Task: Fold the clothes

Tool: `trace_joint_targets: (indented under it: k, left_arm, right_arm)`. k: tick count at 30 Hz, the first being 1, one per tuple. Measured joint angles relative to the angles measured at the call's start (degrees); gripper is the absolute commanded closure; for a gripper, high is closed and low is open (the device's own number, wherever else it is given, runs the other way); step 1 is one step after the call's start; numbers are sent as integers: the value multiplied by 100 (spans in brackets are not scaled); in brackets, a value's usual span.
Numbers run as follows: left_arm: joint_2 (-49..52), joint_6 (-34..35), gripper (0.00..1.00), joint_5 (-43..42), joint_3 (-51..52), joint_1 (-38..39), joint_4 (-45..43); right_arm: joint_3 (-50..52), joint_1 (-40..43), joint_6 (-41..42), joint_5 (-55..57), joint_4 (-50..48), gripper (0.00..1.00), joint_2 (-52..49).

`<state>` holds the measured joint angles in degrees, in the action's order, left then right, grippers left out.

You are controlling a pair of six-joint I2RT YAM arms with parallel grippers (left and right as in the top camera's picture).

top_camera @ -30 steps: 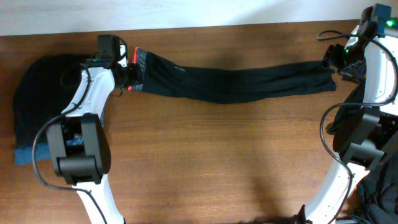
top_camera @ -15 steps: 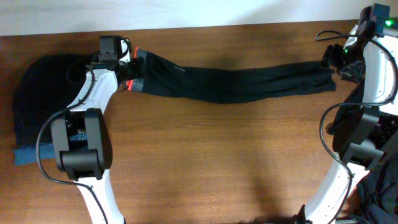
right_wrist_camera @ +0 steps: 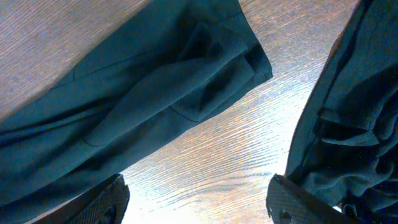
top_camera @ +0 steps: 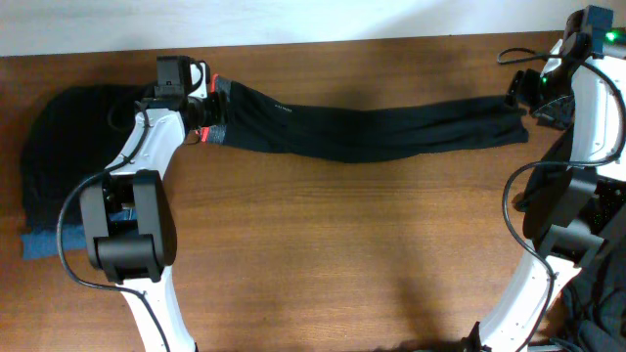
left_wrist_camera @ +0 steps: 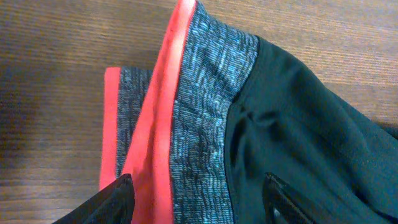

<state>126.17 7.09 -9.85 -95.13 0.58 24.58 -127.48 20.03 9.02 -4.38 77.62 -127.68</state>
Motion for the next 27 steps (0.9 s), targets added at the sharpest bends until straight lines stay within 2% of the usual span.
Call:
trace_joint_targets:
  k: [5, 6, 8, 9, 13, 18, 20, 21, 23, 25, 26, 27]
  left_arm:
    - [2, 0, 35, -68, 0, 0, 109]
    - [2, 0, 40, -66, 0, 0, 109]
    - [2, -11, 77, -66, 0, 0, 103]
    - [2, -4, 89, -70, 0, 0, 114]
    - [2, 46, 99, -345, -13, -2, 647]
    - [4, 264, 99, -883, -17, -2, 1711]
    - [7, 308, 99, -949, -17, 0, 1880]
    - [7, 313, 93, -940, -17, -2, 1895]
    - [7, 332, 73, -859, -17, -2, 1801]
    - [7, 365, 72, -765, -17, -2, 1580]
    - [7, 372, 69, -728, -20, -9, 1408]
    - [7, 367, 62, -710, -24, -17, 1303]
  right_arm:
    - [0, 0, -2, 0, 17, 23, 0]
    - [-2, 0, -2, 0, 20, 23, 0]
    - [0, 0, 0, 0, 24, 23, 0]
    - [0, 0, 0, 0, 31, 24, 0]
    - [0, 0, 2, 0, 57, 23, 0]
    - [0, 0, 2, 0, 68, 23, 0]
    - [0, 0, 0, 0, 68, 23, 0]
    - [0, 0, 2, 0, 68, 24, 0]
    - [0, 0, 2, 0, 70, 23, 0]
    - [0, 0, 2, 0, 85, 23, 0]
    - [0, 0, 2, 0, 90, 24, 0]
    - [0, 0, 0, 0, 94, 23, 0]
